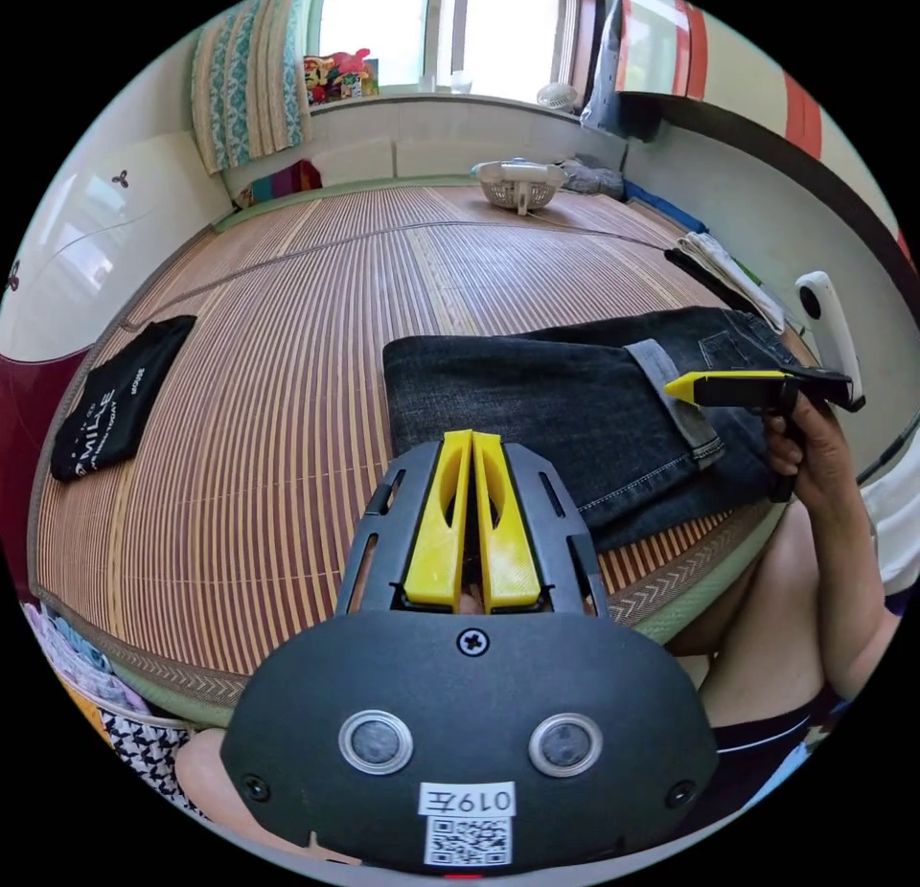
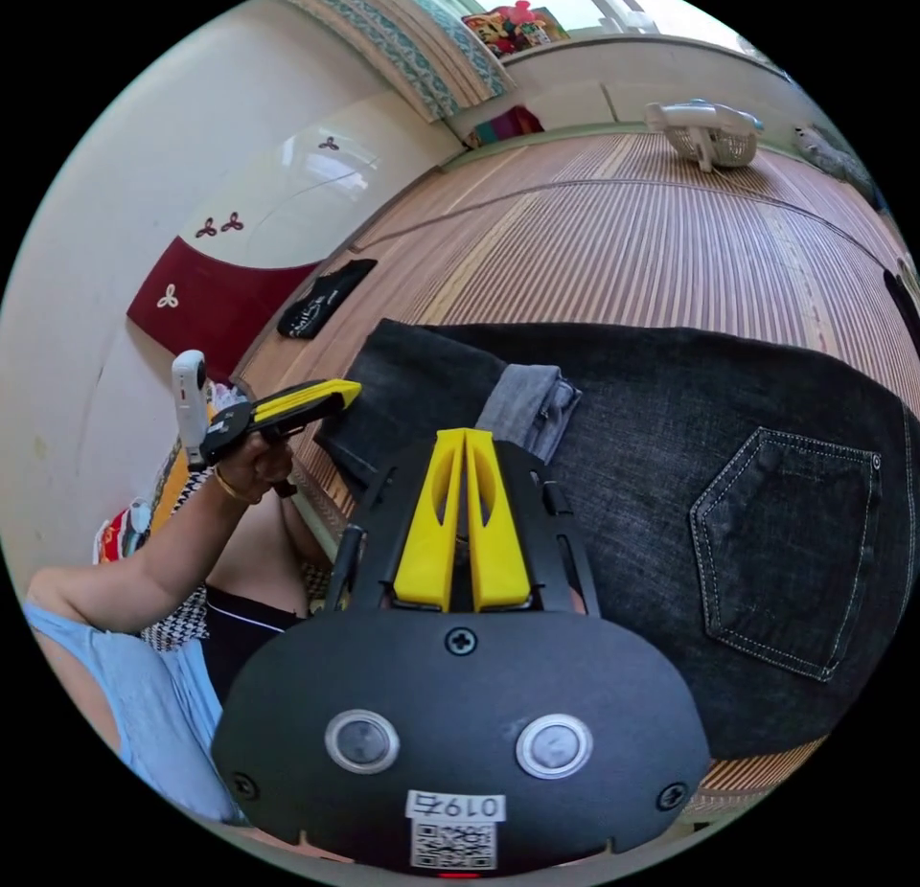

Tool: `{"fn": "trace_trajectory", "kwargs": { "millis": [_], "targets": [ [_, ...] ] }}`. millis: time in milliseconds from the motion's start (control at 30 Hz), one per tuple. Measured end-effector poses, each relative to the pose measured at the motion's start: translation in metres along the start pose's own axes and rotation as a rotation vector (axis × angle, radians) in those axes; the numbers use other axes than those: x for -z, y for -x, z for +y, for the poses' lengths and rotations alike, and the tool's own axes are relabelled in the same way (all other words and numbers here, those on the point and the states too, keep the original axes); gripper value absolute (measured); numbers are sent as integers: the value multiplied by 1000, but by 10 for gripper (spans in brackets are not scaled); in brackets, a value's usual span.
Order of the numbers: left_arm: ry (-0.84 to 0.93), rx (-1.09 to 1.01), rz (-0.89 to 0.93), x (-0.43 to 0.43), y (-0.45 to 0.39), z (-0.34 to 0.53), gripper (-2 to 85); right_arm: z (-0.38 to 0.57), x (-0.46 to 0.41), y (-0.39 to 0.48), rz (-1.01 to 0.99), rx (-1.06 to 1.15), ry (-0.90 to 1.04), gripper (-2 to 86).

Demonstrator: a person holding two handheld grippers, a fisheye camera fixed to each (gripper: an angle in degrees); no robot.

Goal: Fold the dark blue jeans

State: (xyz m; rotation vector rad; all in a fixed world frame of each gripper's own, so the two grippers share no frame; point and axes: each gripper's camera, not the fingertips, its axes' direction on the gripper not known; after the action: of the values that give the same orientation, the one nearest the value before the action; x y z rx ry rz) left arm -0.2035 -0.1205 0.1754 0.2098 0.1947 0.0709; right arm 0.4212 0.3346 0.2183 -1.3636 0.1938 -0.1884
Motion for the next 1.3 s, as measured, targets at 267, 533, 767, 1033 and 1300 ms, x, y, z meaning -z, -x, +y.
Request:
{"fn": "trace_trajectory", "kwargs": {
  "millis": [267,533,767,1033,1300],
  "targets": [
    [-55,26,63,17,76,-42,15,-9,-8,-9,14,18,43,-8],
    [15,447,345,-11,233,-106,55,-12,-5,-31,-91,-3,-24,45],
    [102,532,554,-36,317,-136,70,-18,-8,-40,-91,0,-31,32],
    [166,552,643,-52,383,-161,74,-16,1,-50,-118,-2,-70,3],
    [239,456,785,-77,426,-189,64,-17,-11,-66,-173,-35,-50,10]
  ]
}}
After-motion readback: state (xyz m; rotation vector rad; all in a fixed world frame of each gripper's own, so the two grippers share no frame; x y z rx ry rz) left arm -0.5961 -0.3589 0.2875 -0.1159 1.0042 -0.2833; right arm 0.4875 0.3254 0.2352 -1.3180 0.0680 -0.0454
